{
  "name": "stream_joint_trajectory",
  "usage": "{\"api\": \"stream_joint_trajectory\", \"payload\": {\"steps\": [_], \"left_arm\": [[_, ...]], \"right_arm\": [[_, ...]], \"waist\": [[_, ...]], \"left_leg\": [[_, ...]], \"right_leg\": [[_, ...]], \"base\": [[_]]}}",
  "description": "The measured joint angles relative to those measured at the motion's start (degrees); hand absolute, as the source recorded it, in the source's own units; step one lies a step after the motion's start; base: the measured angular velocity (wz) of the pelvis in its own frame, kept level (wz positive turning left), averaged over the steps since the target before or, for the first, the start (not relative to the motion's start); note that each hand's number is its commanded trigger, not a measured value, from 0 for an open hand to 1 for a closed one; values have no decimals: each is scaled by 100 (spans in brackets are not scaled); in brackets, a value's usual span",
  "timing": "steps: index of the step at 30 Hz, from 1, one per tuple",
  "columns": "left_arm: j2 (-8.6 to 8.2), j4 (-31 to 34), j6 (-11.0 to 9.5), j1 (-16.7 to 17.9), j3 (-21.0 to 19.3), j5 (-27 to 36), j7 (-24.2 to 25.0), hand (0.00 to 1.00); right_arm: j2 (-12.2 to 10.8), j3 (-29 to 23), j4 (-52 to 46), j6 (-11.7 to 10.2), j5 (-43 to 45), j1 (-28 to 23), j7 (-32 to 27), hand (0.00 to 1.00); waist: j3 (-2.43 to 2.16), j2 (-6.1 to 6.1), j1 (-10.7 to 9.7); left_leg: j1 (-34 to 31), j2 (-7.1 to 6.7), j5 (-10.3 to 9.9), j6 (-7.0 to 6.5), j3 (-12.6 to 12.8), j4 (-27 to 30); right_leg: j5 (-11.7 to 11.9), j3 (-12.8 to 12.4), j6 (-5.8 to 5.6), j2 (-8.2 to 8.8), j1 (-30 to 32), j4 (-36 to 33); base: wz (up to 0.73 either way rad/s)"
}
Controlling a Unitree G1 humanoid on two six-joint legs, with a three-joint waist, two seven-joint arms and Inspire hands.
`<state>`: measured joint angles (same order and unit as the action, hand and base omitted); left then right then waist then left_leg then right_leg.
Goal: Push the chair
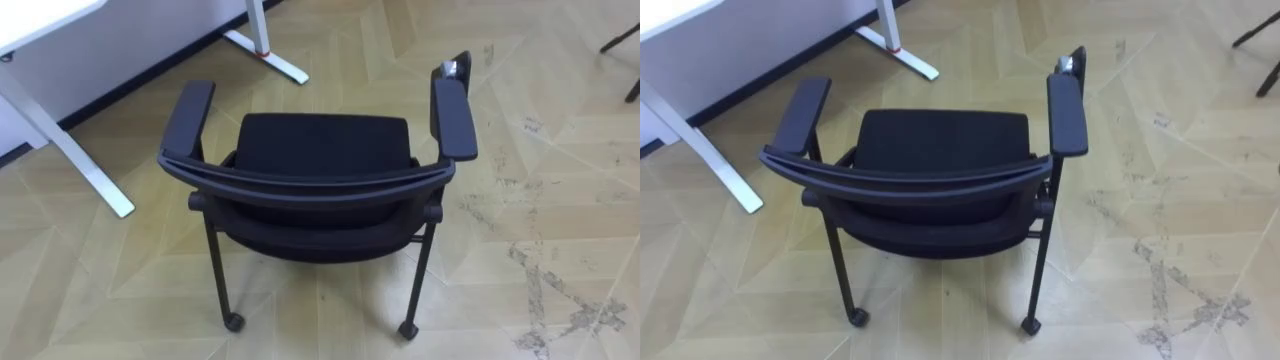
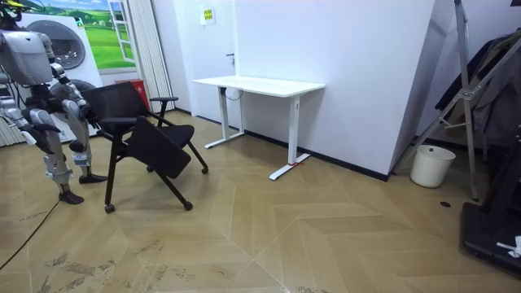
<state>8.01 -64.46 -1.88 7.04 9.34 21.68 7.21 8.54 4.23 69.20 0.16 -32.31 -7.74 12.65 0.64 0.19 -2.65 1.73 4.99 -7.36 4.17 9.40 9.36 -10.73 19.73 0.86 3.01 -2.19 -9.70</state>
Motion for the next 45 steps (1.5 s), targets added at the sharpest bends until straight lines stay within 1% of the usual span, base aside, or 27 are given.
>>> {"api": "stream_joint_trajectory", "payload": {"steps": [7,9,12,15,18,22,26,28,31,32,35,37,39,40,42,43,45], "left_arm": [[-6,-5,13,1,-42,-209,0,0],[-13,-1,32,2,-118,-229,0,0],[-8,-1,70,13,-149,-268,-5,0],[-9,2,96,14,-207,-345,-38,0],[-11,2,119,13,-252,-377,-93,0],[-13,-6,158,26,-288,-375,-165,0],[-26,-47,181,77,-499,-463,-213,0],[-29,-45,181,78,-544,-611,-316,0],[-41,-39,166,46,-620,-1084,-528,0],[-41,-37,143,24,-633,-1278,-638,0],[-36,-20,127,-22,-692,-1715,-881,0],[-36,-20,127,-30,-813,-1962,-1020,0],[-23,38,139,-59,-1127,-2396,-1270,0],[-14,47,142,-70,-1176,-2448,-1351,0],[39,119,154,-101,-1338,-2619,-1660,0],[46,151,151,-108,-1402,-2635,-1730,0],[100,148,151,-217,-1736,-2641,-1967,0]], "right_arm": [[-18,-66,7,9,20,-5,2,0],[-19,-115,7,32,16,-3,-2,0],[-18,-137,6,123,20,57,-65,0],[-19,-171,15,127,88,81,-207,0],[-23,-276,23,129,190,84,-352,0],[-33,-387,164,129,393,111,-438,0],[-50,-546,243,127,515,120,-511,0],[-52,-541,236,124,514,100,-608,0],[-59,-542,255,116,542,101,-676,0],[-59,-545,254,113,569,104,-691,0],[-51,-550,237,100,586,113,-707,0],[-43,-561,236,98,558,118,-712,0],[-34,-610,229,92,581,126,-717,0],[-27,-627,239,92,579,131,-719,0],[18,-694,353,92,576,146,-733,0],[24,-735,393,94,583,168,-738,0],[37,-916,434,97,610,169,-747,0]], "waist": [[14,-23,-15],[21,-37,-21],[11,-50,-17],[6,-57,-22],[-8,-53,-26],[-13,-59,-33],[-15,-60,-18],[-16,-56,-5],[-12,-50,-23],[-10,-45,-20],[-3,-2,-41],[-4,18,-40],[-3,48,-49],[-1,57,-55],[-6,121,-64],[-7,141,-57],[-24,219,-28]], "left_leg": [[29,-2,0,0,-12,0],[24,-3,0,0,-17,-1],[36,-7,0,0,-29,-14],[43,-12,0,0,-25,-23],[46,-20,0,0,-24,-24],[43,-25,0,0,-24,-28],[55,-29,0,0,-23,-32],[74,-31,0,0,-17,-42],[145,-35,0,0,-18,-83],[171,-38,0,0,-18,-82],[178,-44,-1,-1,-8,-82],[178,-46,-1,-2,-2,-82],[177,-54,-2,-2,-16,-82],[177,-58,-2,-2,-19,-81],[202,-75,-2,-3,-23,-81],[207,-79,-2,-4,-24,-81],[211,-82,-4,-6,-24,-78]], "right_leg": [[0,2,0,-2,-88,9],[0,0,0,0,-82,8],[0,-15,0,1,-84,8],[0,-62,0,-2,-79,9],[0,-72,-1,1,-80,9],[0,-70,-2,5,-85,12],[-4,-98,-7,7,-88,12],[-3,-112,-7,7,-100,6],[-7,-122,-13,3,-184,14],[-9,-174,-17,2,-204,13],[-12,-213,-21,0,-206,14],[-14,-211,-24,4,-210,14],[-18,-182,-31,9,-235,18],[-20,-174,-33,12,-243,20],[-24,-178,-41,20,-269,25],[-24,-193,-41,20,-269,23],[-24,-214,-41,19,-268,9]], "base": [[2],[0],[0],[0],[0],[0],[-2],[-2],[1],[-4],[-1],[2],[9],[14],[13],[4],[0]]}}
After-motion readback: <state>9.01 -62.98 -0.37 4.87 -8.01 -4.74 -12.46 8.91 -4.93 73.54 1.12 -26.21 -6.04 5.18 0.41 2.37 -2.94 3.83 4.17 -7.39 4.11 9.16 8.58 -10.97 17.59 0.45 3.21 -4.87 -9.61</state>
